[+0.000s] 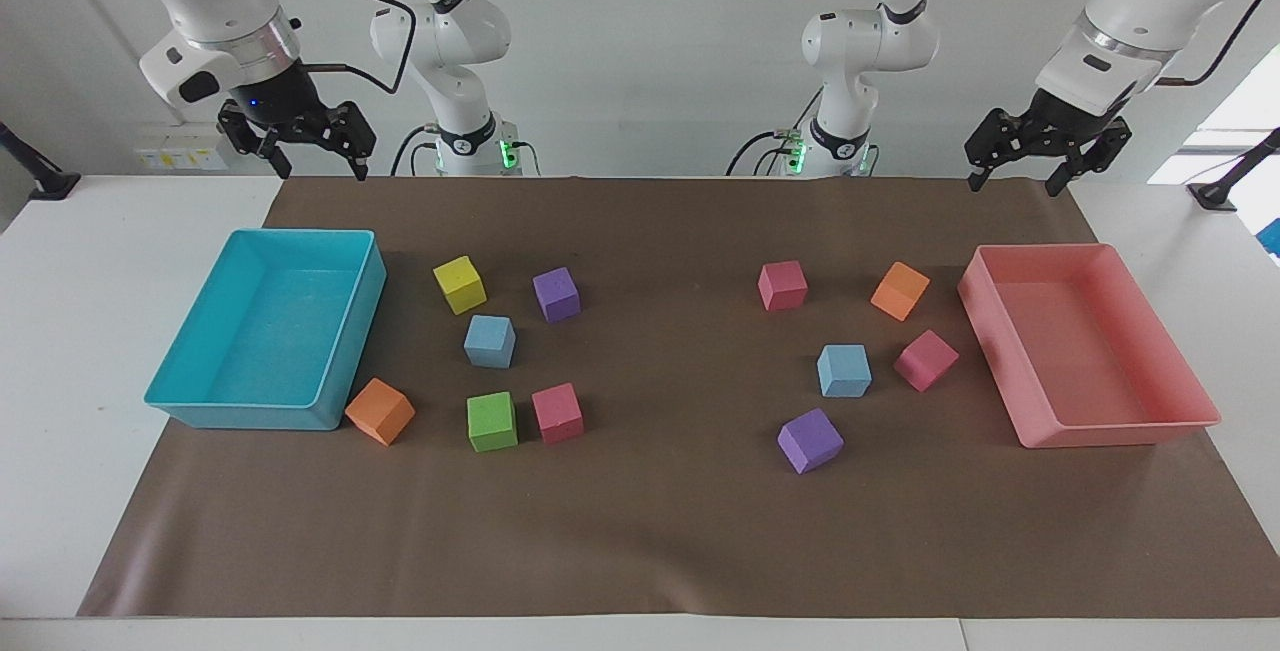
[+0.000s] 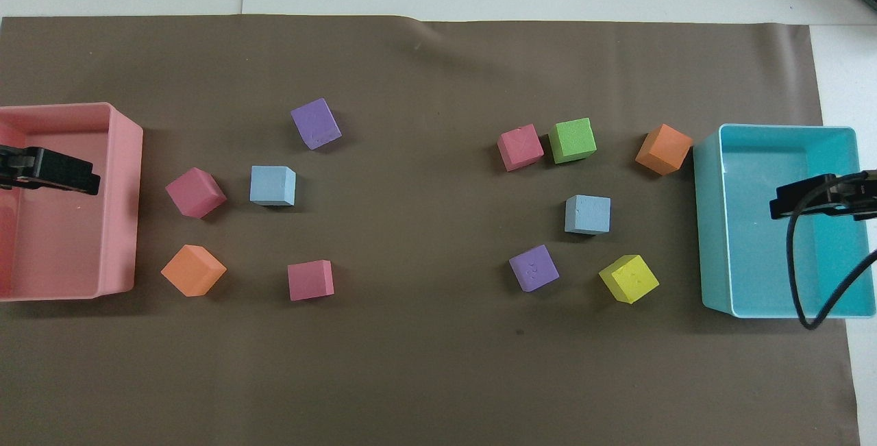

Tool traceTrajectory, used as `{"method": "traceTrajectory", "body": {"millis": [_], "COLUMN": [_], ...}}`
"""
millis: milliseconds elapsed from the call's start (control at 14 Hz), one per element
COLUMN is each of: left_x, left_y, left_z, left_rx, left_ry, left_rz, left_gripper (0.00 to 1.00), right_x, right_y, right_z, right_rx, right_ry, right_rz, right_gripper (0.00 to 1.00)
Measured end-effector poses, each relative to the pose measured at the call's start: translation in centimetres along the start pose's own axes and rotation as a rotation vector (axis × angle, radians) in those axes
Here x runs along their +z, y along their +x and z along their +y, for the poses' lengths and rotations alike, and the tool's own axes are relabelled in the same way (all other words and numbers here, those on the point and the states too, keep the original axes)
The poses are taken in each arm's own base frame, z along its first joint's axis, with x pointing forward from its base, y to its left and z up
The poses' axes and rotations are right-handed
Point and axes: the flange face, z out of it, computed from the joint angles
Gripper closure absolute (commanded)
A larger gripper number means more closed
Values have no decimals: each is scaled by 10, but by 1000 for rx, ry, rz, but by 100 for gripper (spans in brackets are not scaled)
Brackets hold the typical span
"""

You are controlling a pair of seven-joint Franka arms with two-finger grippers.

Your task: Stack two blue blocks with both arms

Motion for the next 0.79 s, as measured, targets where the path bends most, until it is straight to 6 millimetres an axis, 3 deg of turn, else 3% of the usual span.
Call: {"method": "traceTrajectory", "body": {"millis": [786], "left_x": [0], "left_y": [0], "left_z": [0], "left_rx": [0], "left_ry": [0], "left_rz": [-1], "left_gripper": [0], "right_x": [1], "right_y": [-1], "right_z": [4], "right_rx": [9], "right_ry": [1], "right_rz": [-10], "right_gripper": [0]}}
